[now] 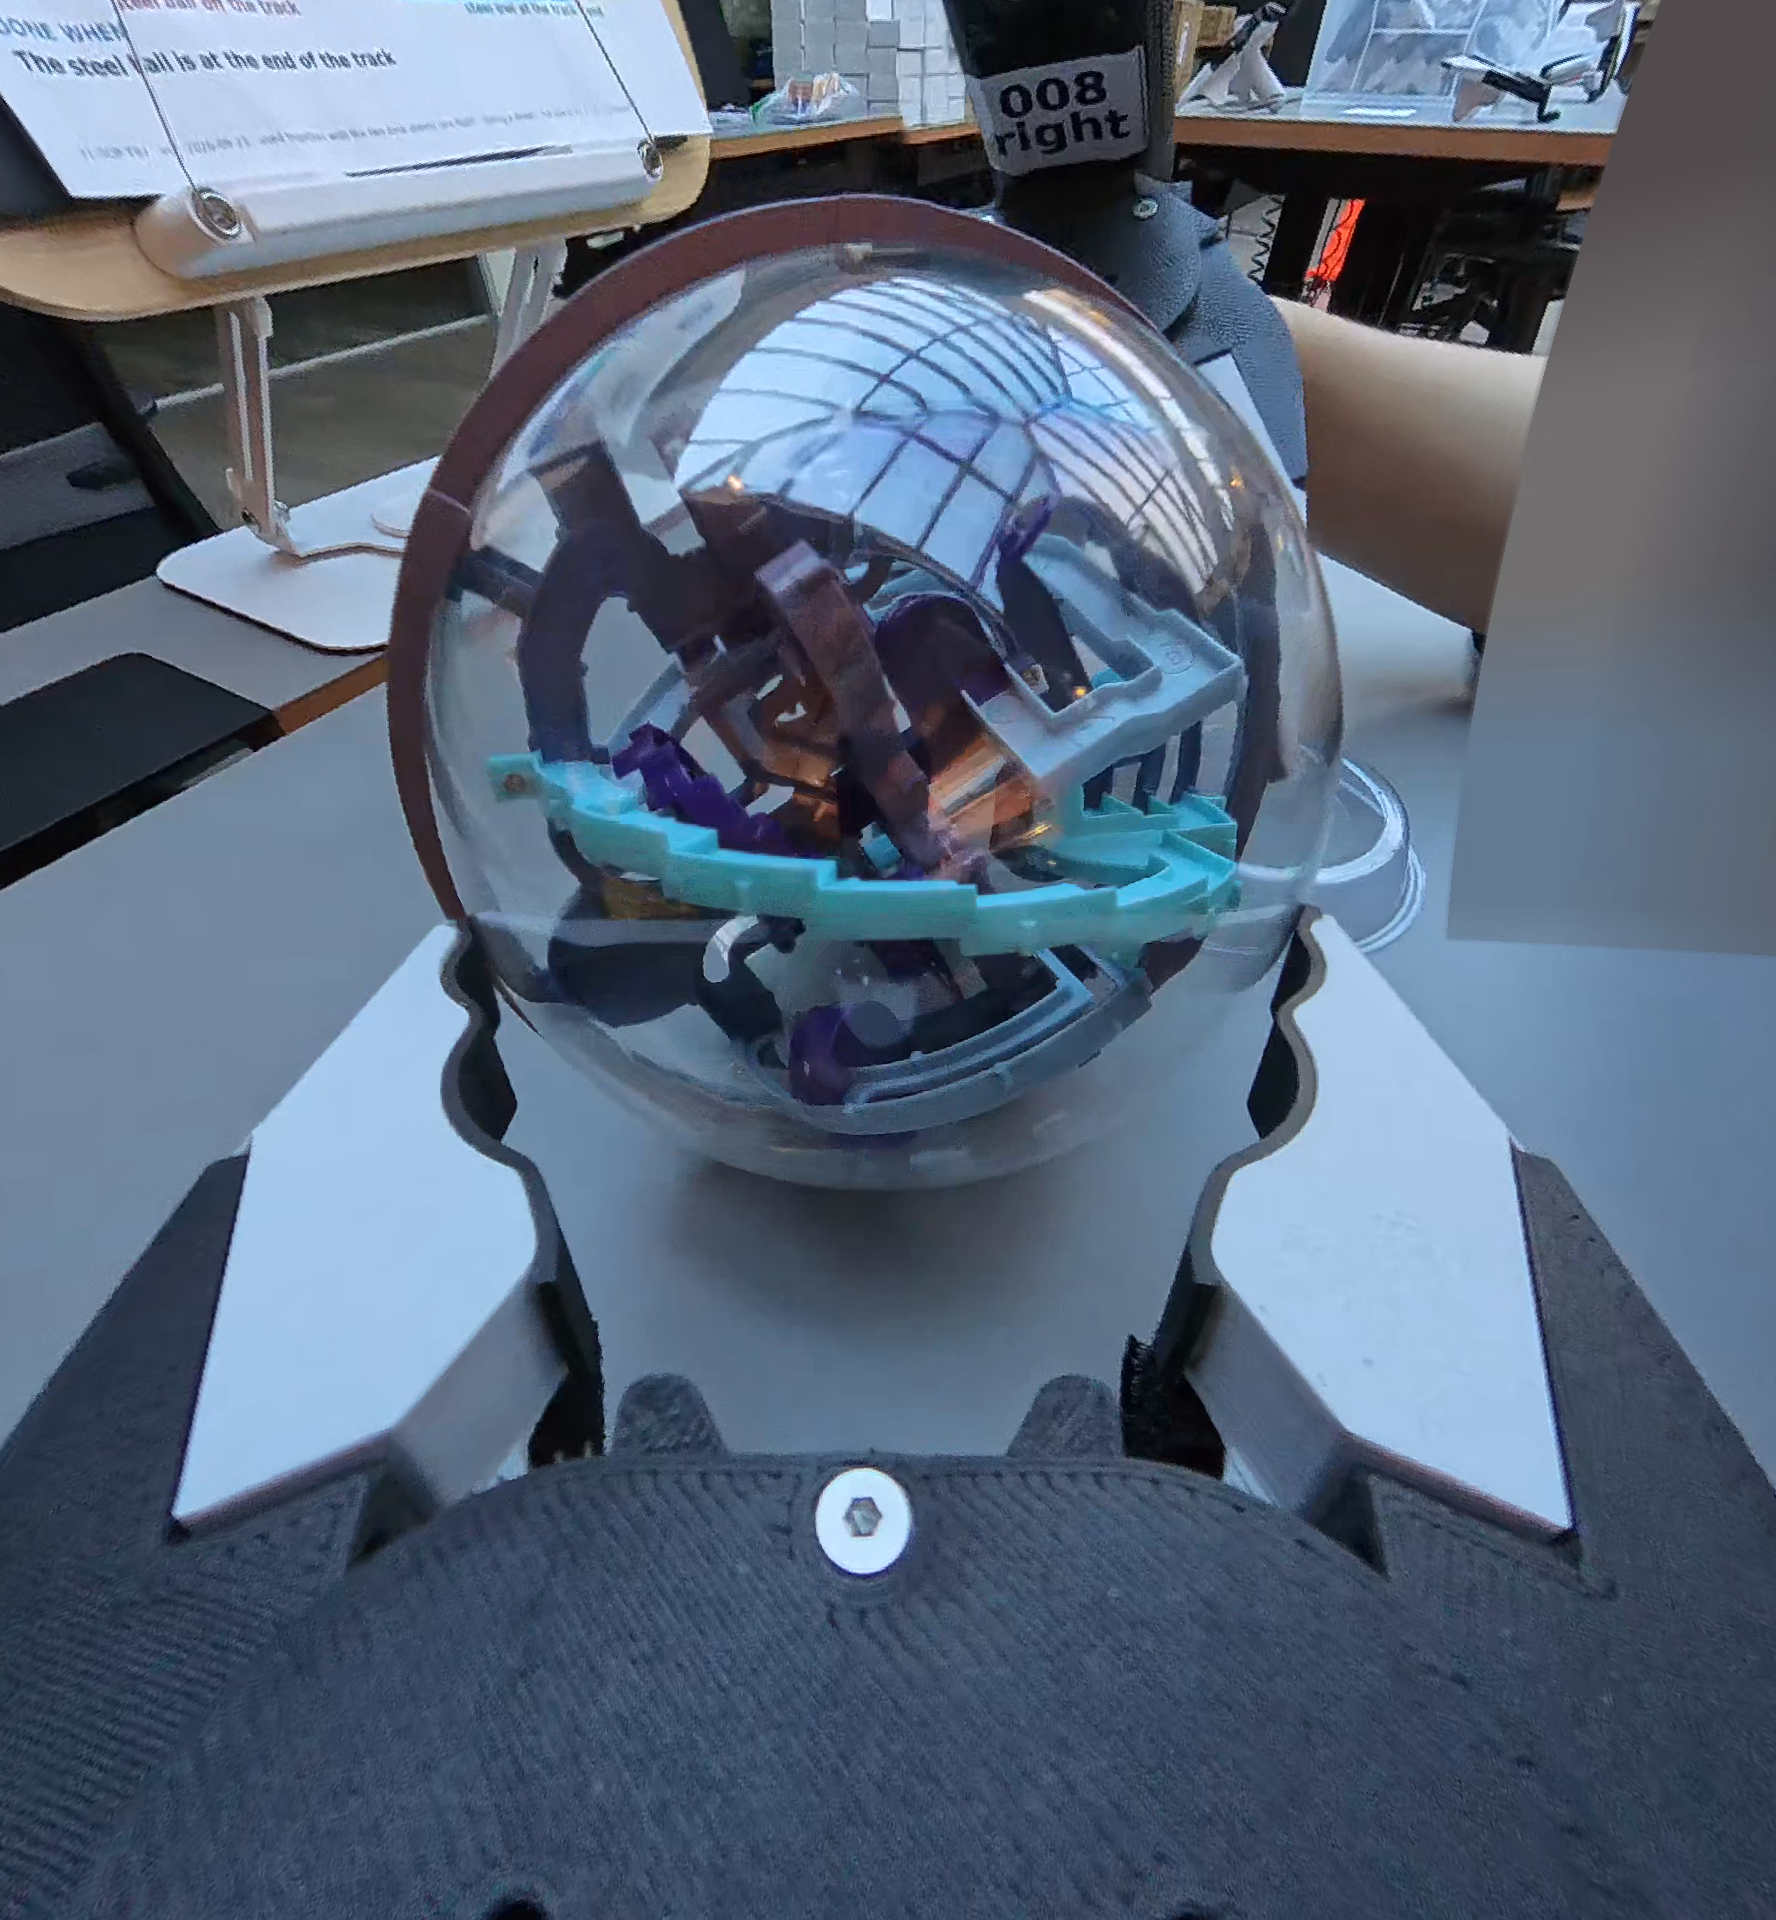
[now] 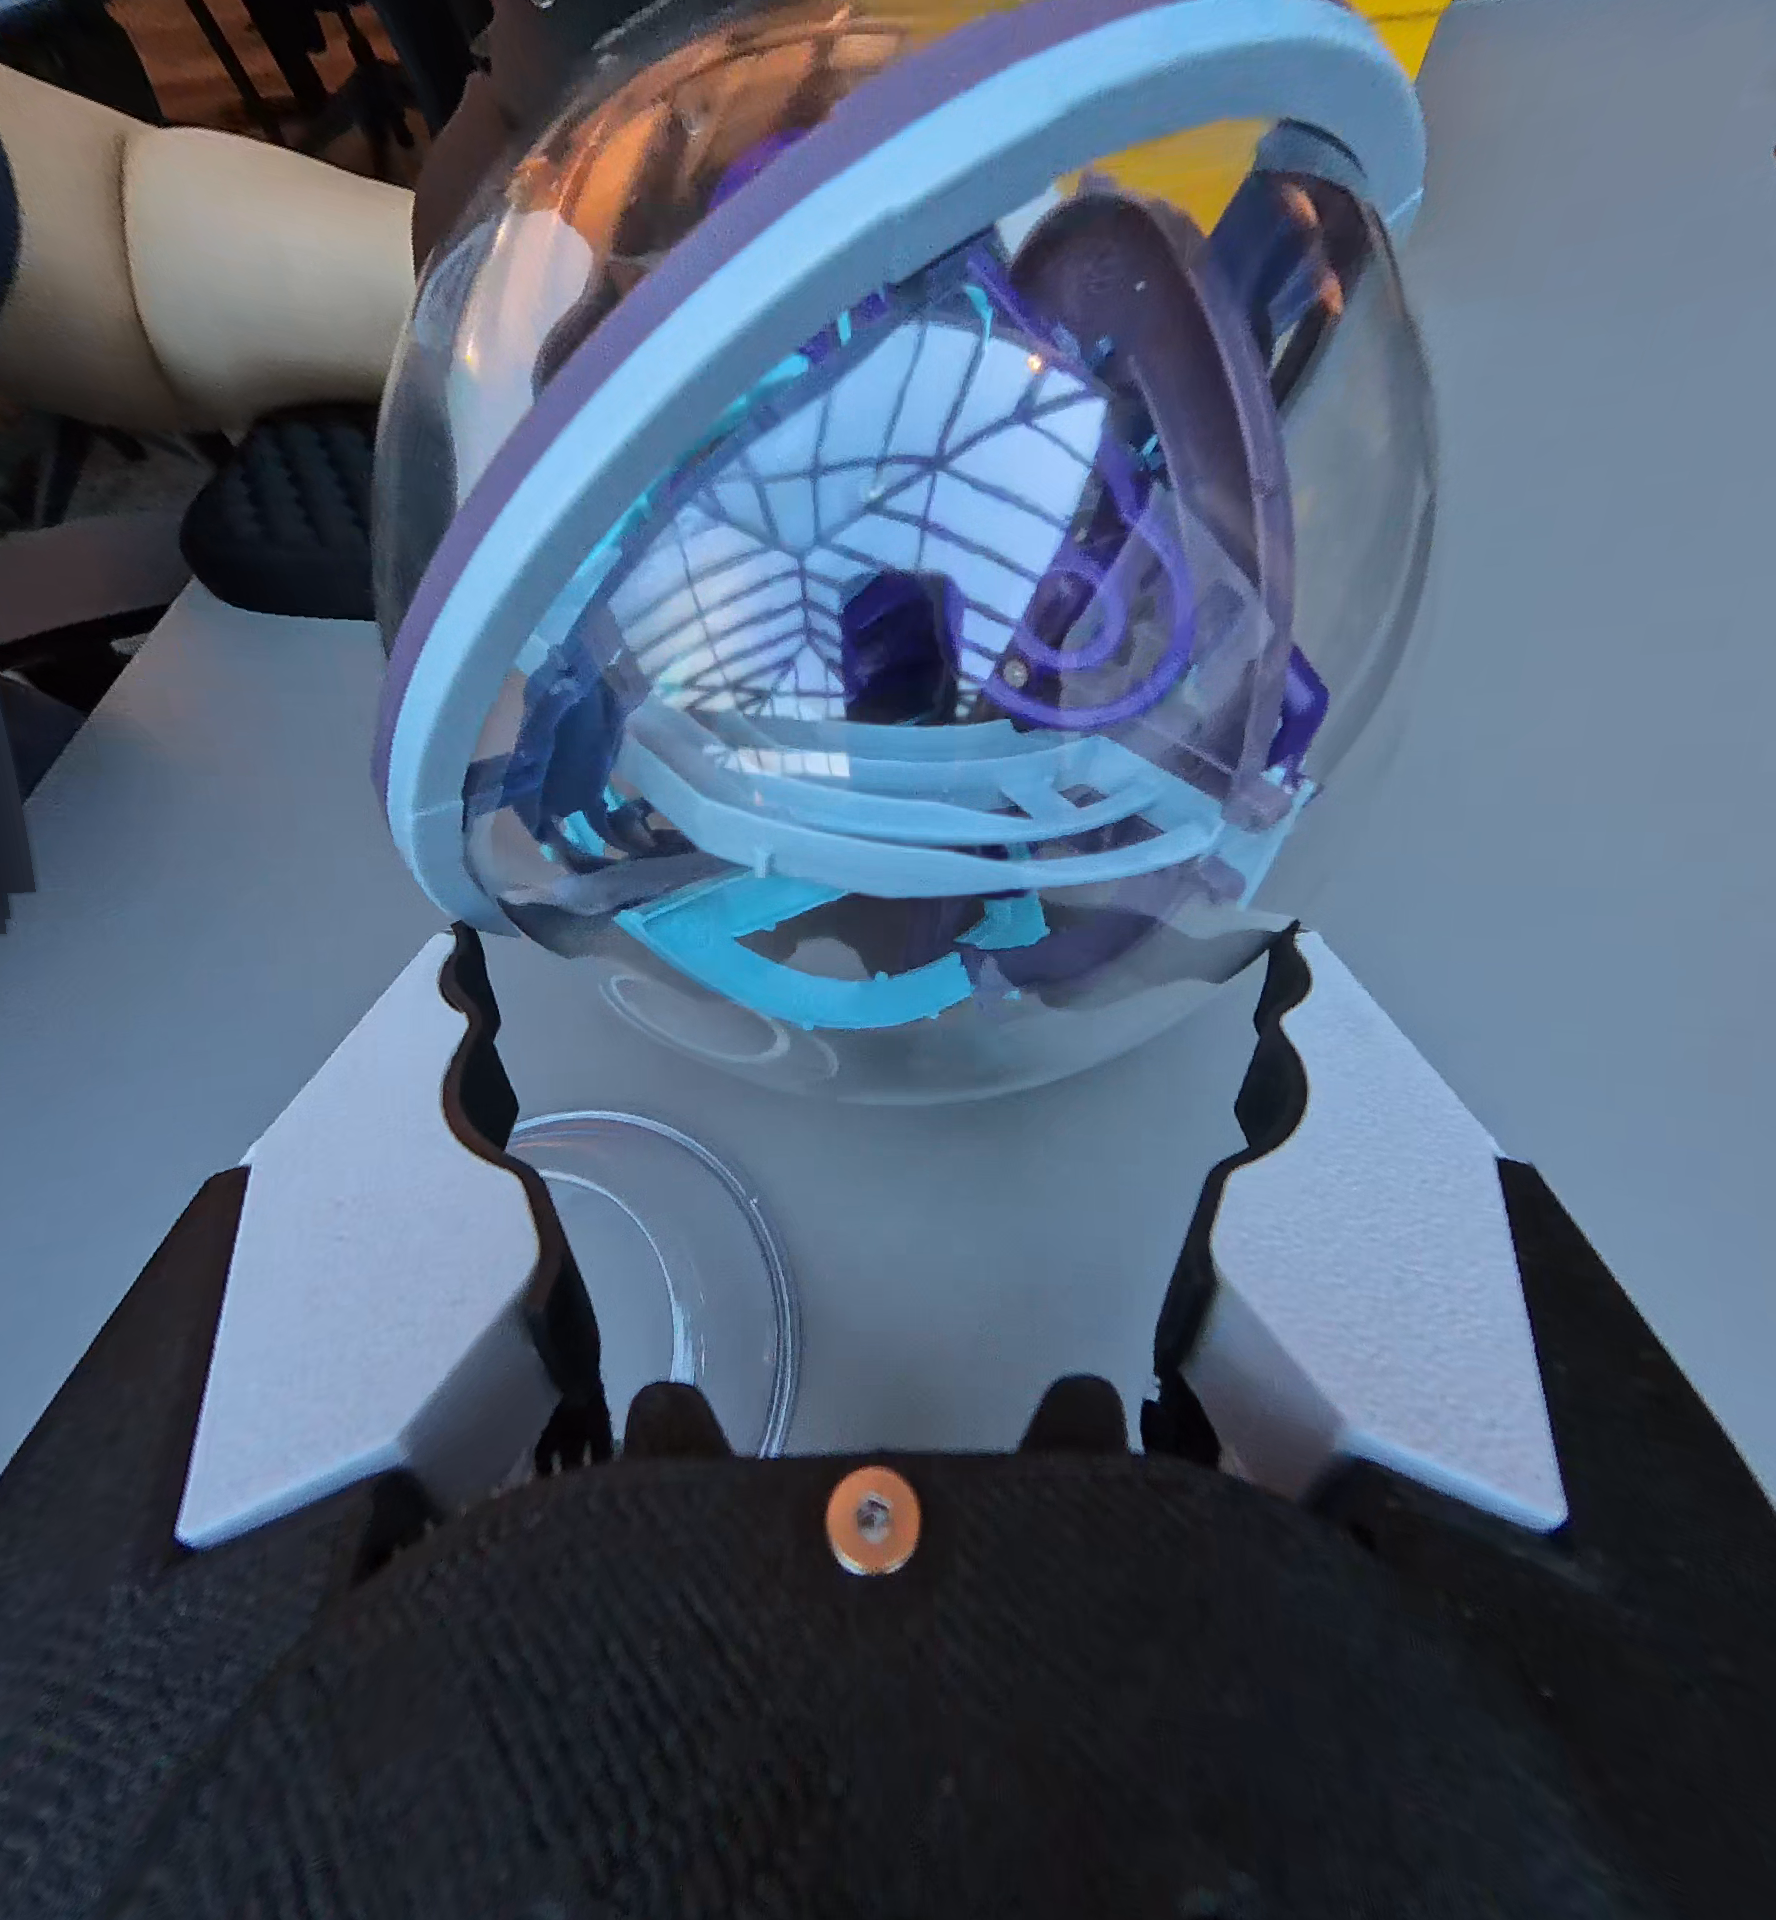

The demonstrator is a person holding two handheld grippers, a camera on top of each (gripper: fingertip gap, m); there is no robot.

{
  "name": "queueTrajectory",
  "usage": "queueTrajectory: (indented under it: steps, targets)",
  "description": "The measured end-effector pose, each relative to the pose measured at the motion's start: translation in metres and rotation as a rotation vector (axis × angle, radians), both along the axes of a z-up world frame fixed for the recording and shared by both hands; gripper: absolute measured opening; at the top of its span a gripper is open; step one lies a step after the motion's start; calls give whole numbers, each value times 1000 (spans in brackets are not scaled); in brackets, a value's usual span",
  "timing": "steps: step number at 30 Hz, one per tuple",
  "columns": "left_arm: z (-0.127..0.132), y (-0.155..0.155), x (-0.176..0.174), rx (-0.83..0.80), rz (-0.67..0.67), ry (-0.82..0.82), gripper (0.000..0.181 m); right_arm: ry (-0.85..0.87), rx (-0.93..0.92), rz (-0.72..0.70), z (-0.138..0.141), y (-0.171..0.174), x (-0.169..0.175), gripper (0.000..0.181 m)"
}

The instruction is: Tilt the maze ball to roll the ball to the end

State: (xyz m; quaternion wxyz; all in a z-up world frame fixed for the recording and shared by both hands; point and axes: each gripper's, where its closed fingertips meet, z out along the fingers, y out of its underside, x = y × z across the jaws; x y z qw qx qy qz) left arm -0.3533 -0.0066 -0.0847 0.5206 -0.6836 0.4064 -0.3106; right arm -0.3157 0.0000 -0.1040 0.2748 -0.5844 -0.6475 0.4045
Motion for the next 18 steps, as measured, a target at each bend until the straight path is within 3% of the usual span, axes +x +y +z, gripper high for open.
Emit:
queueTrajectory:
  steps: [18]
  targets:
    - [3, 6, -8, -141, 18, -112, 146, 10, -71, -14, -4, 7, -10, 135]
